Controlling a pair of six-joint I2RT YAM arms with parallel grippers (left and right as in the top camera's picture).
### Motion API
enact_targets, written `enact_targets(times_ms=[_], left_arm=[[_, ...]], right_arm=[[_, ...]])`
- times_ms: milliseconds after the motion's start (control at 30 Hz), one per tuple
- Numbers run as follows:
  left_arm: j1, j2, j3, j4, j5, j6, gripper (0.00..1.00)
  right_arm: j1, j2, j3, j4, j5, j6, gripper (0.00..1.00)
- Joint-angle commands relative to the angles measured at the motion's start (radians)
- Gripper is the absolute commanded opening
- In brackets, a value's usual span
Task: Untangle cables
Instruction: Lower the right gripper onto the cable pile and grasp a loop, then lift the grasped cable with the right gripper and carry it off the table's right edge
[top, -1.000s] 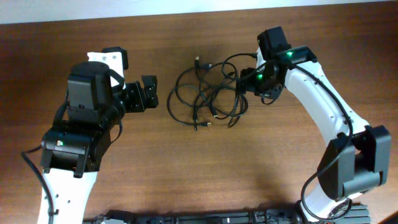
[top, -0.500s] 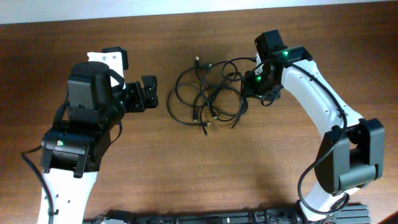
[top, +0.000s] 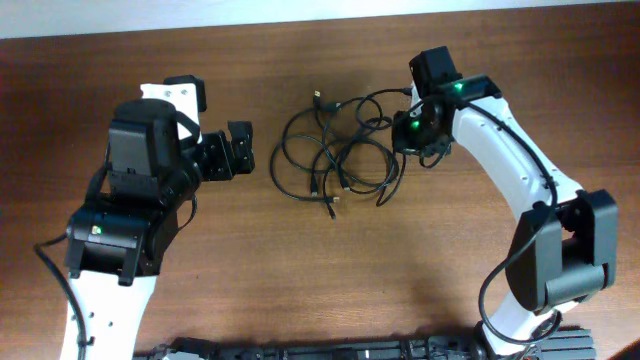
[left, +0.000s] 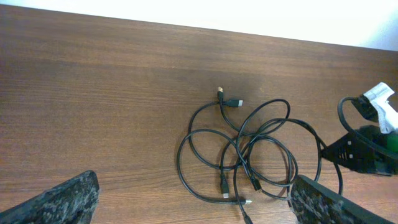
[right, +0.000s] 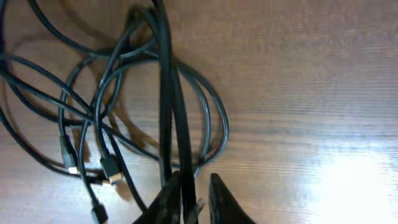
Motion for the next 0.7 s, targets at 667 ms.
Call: enact_targets(times_ms=[667], left_arm=[[0.006, 0.002, 0.012, -0.002, -0.011, 0.016, 0.99]], right_arm=[[0.005, -0.012, 0.21, -0.145, 0.016, -0.174, 0.04]])
